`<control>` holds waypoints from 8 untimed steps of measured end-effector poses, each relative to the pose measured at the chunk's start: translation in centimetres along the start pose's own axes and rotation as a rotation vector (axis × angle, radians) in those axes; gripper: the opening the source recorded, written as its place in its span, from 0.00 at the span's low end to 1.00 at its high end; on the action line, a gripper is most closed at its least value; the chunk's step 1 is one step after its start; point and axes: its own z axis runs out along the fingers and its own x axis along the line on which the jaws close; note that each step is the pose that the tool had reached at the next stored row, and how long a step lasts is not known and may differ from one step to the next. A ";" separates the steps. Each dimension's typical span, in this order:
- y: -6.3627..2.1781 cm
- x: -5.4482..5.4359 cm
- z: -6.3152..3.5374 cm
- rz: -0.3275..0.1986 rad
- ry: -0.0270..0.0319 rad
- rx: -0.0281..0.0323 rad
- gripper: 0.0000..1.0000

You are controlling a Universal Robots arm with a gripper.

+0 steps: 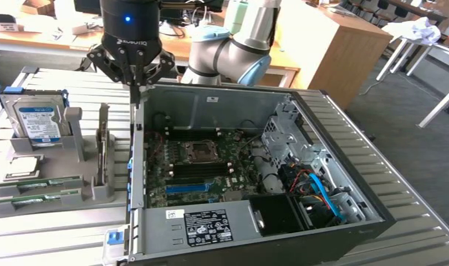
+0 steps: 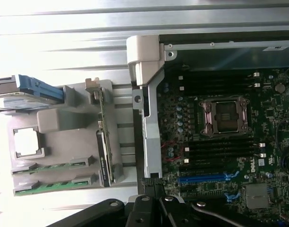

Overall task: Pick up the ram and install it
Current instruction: 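Reach for the ram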

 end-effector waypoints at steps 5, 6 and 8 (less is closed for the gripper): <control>-0.05 0.7 -0.02 0.000 -0.0001 0.0000 0.10; -0.06 0.8 -0.02 0.000 0.0000 0.0000 0.10; -0.08 1.1 -0.03 0.000 0.0000 -0.0001 0.10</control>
